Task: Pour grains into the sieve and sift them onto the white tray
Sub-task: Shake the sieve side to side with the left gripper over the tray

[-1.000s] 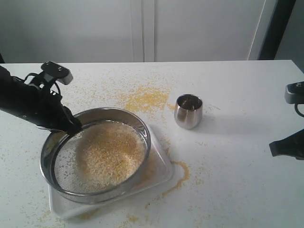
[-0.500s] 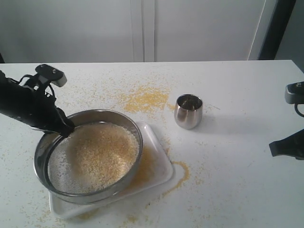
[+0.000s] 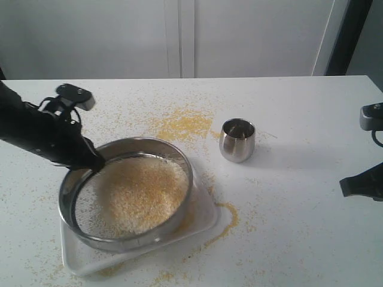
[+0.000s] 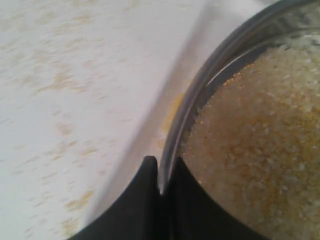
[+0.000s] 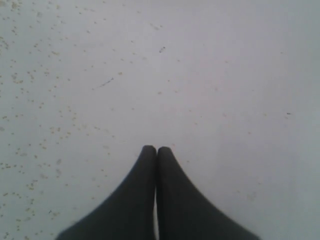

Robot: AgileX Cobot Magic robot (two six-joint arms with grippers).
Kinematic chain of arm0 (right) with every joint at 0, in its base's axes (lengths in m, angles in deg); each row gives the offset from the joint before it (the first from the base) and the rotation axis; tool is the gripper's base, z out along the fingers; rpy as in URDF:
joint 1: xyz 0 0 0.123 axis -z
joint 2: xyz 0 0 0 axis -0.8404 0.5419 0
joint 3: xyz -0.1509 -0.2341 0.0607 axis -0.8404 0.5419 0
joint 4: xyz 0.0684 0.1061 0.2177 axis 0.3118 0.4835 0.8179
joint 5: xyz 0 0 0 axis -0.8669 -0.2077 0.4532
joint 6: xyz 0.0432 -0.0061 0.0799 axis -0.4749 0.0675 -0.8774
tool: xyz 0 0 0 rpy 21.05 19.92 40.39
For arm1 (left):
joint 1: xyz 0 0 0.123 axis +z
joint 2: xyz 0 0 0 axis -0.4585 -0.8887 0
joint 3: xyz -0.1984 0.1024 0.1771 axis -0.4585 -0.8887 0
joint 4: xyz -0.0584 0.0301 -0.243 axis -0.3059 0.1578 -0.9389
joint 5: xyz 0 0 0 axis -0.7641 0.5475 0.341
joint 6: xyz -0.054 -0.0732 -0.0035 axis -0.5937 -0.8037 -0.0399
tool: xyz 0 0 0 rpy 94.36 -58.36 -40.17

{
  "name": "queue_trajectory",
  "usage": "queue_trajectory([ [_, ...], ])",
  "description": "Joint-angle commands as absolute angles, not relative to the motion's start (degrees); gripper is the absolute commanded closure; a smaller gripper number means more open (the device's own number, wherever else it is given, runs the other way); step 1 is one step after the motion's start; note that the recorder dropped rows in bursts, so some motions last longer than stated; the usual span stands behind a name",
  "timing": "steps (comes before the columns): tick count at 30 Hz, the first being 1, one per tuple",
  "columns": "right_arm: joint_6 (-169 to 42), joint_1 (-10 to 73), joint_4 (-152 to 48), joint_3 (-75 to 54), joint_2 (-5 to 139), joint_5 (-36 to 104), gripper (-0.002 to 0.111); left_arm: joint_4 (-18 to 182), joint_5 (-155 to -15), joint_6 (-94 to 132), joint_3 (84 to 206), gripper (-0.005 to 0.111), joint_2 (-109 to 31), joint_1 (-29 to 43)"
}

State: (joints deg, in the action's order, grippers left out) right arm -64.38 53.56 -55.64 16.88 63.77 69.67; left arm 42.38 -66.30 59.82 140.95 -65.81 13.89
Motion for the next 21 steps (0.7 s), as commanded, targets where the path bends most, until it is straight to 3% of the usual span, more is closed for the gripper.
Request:
queue_trajectory([
  [1, -64.4, 53.8, -55.6, 17.2, 63.7, 69.1, 0.108, 40.6, -65.6, 63.4, 141.2, 0.107, -64.3, 12.5],
  [3, -64.4, 53.8, -55.6, 17.2, 63.8, 69.1, 0.108, 42.2, -65.6, 68.3, 141.2, 0.107, -63.7, 10.6],
  [6, -64.4, 53.8, -55.6, 17.2, 63.8, 69.1, 0.108, 47.2, -64.6, 50.1, 141.1, 0.107, -63.5, 15.3],
  [8, -64.4, 53.8, -55.6, 17.2, 63.8, 69.1, 0.108, 46.9, -57.7, 62.0, 141.1, 0.107, -61.9, 12.8],
  [10, -64.4, 53.8, -55.6, 17.2, 63.7, 68.7, 0.108, 48.2, -66.5, 51.4, 141.1, 0.107, -61.3, 14.2],
  [12, -64.4, 53.8, -55.6, 17.2, 63.7, 68.1, 0.108, 48.2, -67.0, 44.8, 141.8, 0.107, -61.3, 16.1],
  [17, -64.4, 53.8, -55.6, 17.2, 63.7, 67.8, 0.108, 49.7, -53.3, 67.5, 141.7, 0.107, -61.1, 11.5],
  [21, -64.4, 53.8, -55.6, 17.2, 63.7, 67.8, 0.108, 52.9, -65.1, 39.5, 141.1, 0.107, -62.2, 14.6],
])
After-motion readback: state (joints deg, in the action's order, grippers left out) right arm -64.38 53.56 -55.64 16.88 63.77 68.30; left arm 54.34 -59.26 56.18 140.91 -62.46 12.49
